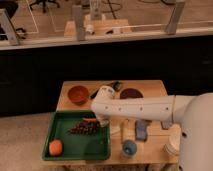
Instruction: Place pepper in plastic cup
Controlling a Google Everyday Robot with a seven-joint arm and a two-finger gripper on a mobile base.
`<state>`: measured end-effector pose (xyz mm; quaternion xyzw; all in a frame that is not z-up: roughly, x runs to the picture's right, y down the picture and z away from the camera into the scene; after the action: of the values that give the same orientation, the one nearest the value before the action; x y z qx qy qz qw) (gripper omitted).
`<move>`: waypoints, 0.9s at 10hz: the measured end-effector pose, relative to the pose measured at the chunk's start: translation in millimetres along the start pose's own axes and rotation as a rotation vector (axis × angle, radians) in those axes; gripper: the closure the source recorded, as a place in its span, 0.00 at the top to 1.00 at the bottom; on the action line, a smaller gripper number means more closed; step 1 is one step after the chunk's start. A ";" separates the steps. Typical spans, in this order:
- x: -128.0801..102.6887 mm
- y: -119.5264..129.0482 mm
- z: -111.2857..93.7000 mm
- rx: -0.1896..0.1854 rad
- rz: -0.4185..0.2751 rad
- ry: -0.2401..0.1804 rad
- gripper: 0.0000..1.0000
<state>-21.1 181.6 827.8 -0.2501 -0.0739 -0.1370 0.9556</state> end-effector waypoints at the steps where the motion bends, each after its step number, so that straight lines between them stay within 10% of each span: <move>1: -2.7 3.0 1.4 0.003 -0.004 0.000 0.57; 9: -12.4 16.8 10.9 0.034 0.023 0.018 0.57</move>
<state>-28.7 203.9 826.9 -0.2332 -0.0645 -0.1269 0.9619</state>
